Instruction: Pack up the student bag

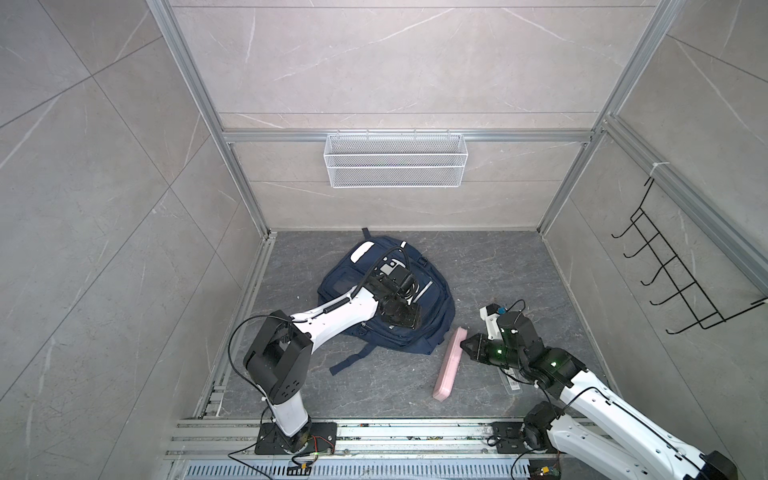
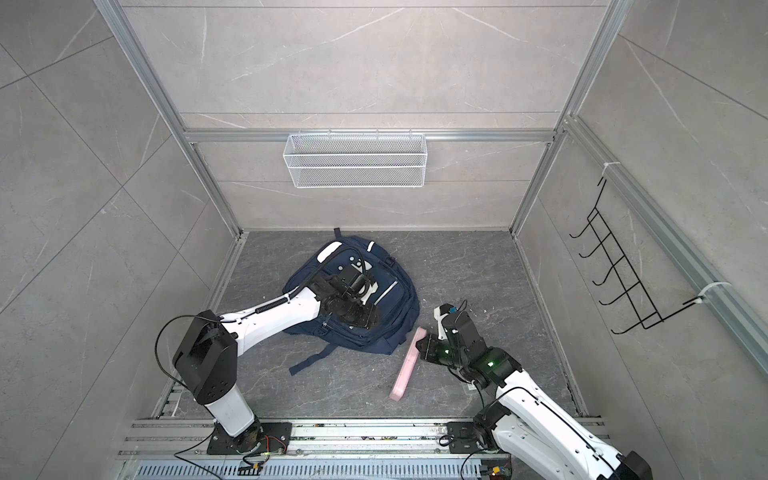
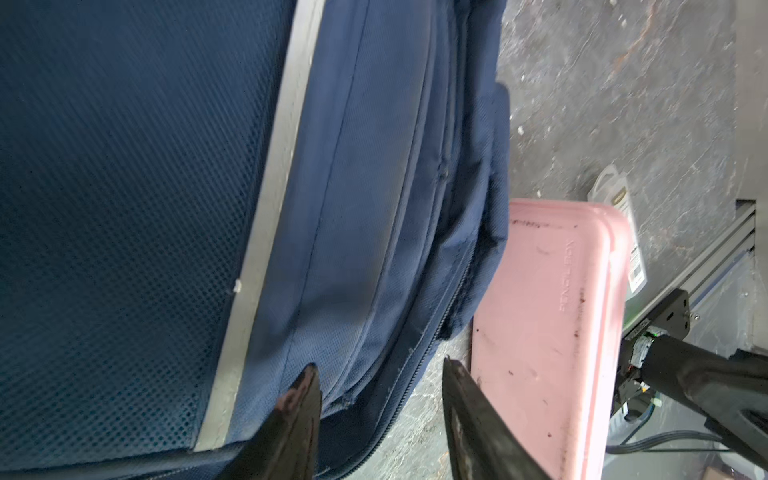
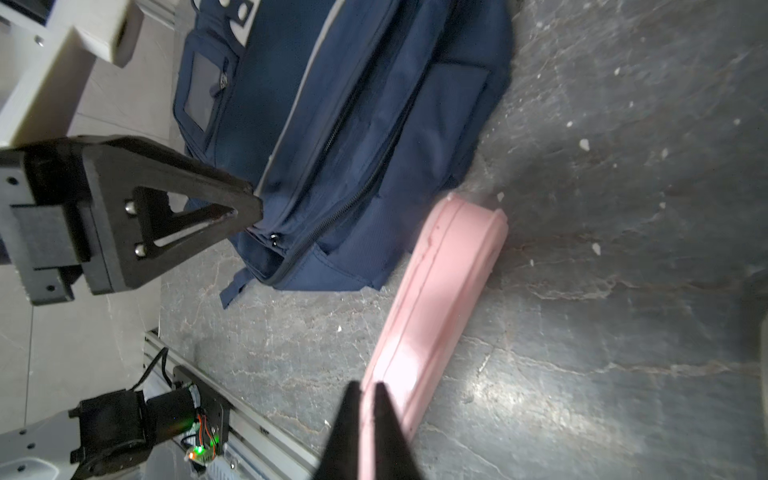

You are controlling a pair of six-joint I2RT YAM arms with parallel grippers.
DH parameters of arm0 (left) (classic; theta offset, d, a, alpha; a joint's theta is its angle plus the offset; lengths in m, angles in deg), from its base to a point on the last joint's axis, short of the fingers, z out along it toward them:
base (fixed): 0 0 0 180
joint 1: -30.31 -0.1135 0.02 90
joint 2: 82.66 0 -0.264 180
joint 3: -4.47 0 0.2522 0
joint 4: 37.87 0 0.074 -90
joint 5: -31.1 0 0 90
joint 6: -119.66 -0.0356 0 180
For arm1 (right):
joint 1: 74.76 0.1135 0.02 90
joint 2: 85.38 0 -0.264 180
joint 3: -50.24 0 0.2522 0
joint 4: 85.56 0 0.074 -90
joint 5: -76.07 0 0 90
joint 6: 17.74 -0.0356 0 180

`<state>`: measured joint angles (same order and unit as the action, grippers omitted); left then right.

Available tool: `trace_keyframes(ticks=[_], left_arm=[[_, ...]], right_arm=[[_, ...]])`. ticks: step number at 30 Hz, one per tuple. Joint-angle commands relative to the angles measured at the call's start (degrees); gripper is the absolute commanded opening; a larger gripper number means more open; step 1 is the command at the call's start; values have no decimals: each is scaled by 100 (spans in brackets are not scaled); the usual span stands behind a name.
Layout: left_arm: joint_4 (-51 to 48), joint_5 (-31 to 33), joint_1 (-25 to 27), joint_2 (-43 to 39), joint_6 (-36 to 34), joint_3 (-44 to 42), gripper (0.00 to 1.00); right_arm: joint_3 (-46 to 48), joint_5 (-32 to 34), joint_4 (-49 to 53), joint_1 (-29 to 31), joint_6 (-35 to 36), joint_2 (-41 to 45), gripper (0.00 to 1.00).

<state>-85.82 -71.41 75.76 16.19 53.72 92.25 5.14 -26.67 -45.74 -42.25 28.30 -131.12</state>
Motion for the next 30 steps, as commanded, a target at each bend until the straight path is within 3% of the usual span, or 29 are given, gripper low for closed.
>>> trace_keyframes(ticks=[1,5,9,22,30], left_arm=[[229,-263,181,-142,114,-148,50],[418,-432,219,-86,242,-256,50],[440,-489,260,-60,229,-198,50],[607,-498,589,117,340,-193,50],[716,-538,740,156,419,-226,50]], right_arm=[[143,-186,11,-16,2,-65,41],[276,-117,212,-12,-15,-73,56],[346,-278,103,-17,-127,8,63],[136,-280,-114,-8,-250,-999,68],[48,-344,-150,-2,-340,-968,68]])
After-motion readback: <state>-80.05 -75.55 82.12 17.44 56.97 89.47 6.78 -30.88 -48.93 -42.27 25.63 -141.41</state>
